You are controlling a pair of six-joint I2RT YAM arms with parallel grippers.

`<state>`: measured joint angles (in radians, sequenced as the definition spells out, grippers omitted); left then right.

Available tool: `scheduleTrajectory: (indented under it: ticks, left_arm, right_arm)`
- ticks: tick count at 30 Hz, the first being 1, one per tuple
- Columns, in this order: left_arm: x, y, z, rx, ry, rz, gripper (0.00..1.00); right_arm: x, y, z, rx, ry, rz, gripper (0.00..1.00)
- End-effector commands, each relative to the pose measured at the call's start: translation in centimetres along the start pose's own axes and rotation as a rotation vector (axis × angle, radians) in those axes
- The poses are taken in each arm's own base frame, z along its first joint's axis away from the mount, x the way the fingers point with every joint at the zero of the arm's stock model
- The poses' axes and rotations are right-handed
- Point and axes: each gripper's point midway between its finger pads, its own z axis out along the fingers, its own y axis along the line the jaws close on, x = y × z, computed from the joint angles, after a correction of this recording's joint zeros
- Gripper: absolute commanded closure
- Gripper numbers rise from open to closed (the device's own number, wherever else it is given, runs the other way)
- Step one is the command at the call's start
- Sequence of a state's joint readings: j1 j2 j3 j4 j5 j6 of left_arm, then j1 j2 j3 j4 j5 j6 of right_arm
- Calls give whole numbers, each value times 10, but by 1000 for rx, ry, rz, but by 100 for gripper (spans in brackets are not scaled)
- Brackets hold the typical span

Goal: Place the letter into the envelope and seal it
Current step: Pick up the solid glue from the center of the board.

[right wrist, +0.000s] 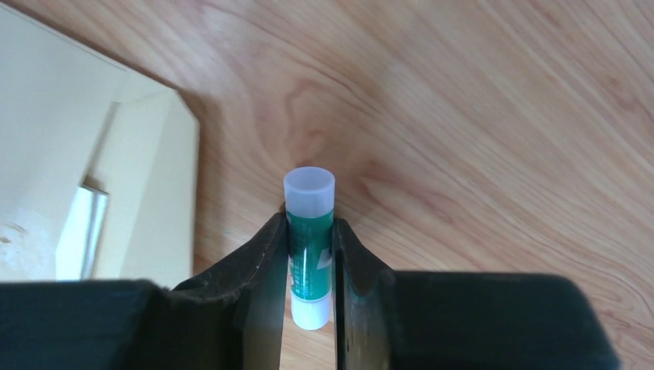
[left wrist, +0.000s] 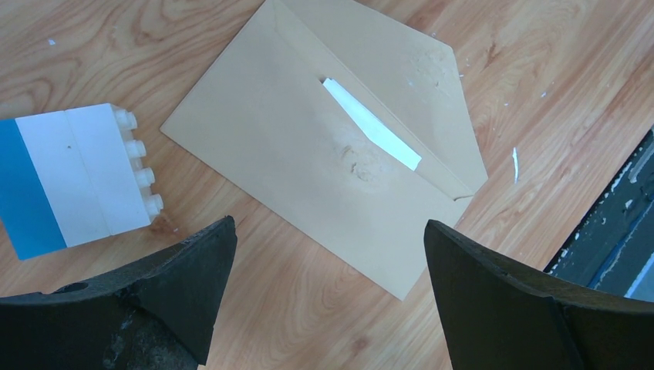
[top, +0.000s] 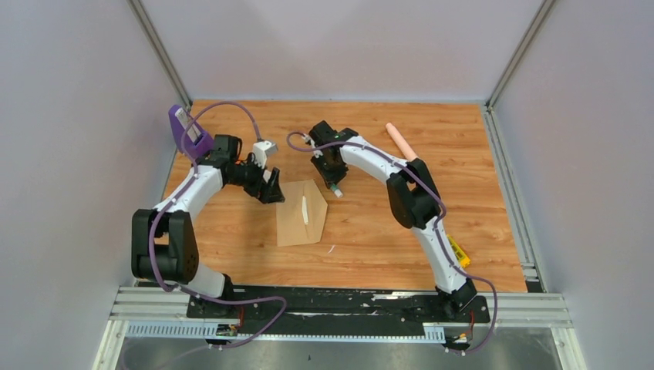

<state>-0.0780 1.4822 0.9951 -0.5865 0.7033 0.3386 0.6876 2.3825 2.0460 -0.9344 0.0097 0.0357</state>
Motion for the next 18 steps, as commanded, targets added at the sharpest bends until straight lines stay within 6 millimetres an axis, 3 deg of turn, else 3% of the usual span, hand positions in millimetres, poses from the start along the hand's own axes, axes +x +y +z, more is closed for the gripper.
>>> scheduleTrajectory:
  ticks: [1,5,7,9,11,12,15,18]
  left_arm:
    - [1,-1,9,39,-2,-11,0]
    - [-7,0,12,13,-6,33,0]
    - [-24,-1,8,-3,-38,75,0]
    - [-51,-6,2,-5,-83,112,0]
    - [-96,-15,-10,3,-162,162,0]
    - [-106,-19,-10,18,-175,156,0]
    - [-153,-46,-11,63,-243,228,0]
    - [-176,-75,-2,124,-269,267,0]
  right_arm:
    - [-7,-38,-37,-28,-44,92,100]
    - [-24,-61,-93,-157,-162,189,100]
    - [-31,-65,-125,-268,-227,242,100]
    - [-36,-65,-156,-410,-293,299,100]
    - [-41,-63,-189,-549,-364,324,100]
    - [-42,-62,-200,-606,-390,334,100]
    - [-38,-54,-222,-738,-431,349,100]
    - [-34,-45,-237,-857,-450,360,100]
